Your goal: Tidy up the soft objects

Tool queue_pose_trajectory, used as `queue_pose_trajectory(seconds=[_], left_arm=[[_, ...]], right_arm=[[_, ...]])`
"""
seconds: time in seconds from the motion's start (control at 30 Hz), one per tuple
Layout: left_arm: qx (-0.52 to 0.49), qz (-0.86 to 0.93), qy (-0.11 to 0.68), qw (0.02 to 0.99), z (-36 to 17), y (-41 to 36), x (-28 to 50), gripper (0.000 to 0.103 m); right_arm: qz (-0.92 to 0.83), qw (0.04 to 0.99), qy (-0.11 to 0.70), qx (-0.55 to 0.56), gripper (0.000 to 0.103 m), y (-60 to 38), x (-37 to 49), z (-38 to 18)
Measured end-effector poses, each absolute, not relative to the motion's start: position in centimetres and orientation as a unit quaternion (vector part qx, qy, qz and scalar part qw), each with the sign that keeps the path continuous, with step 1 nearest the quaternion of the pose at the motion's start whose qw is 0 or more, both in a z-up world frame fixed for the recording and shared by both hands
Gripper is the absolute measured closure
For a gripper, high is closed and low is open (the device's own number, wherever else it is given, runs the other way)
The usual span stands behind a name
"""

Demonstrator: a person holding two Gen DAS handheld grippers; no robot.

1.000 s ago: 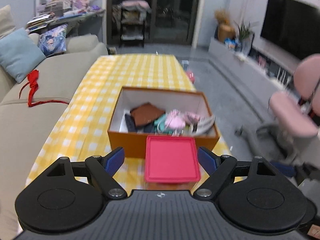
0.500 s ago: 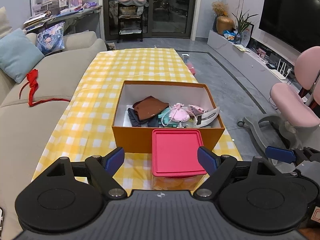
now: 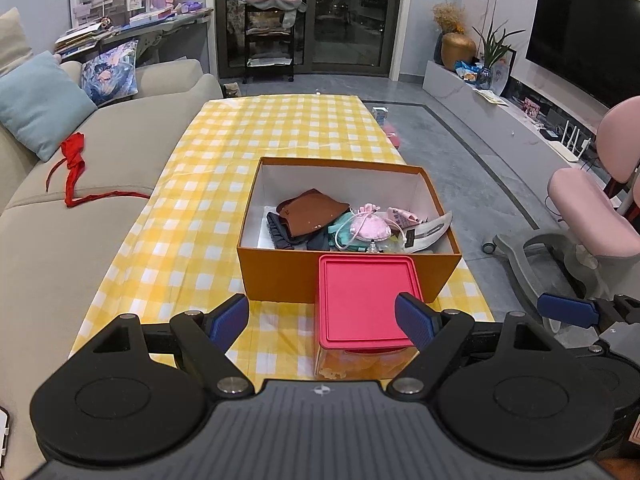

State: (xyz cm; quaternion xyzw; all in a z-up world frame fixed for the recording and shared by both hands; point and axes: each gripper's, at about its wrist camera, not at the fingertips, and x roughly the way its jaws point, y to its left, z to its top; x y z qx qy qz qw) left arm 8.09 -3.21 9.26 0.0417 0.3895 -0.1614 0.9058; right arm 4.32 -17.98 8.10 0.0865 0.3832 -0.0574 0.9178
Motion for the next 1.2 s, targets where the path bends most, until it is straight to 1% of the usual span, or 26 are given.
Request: queue_pose_trajectory(seconds=[0.3, 1.2], left_arm=[[0.04, -0.161, 0.383, 0.909, 9.74, -2.97, 7.87, 0.006], [0.048, -0.158, 0.386, 0.908, 9.86, -3.51, 7.74, 0.006]], right_arm=[[-0.055, 0.922, 0.374, 0.089, 0.003, -17.82, 4.17, 8.35], [-0.052, 0.92, 0.379, 0.087, 0.003, -17.96, 4.3, 8.17]])
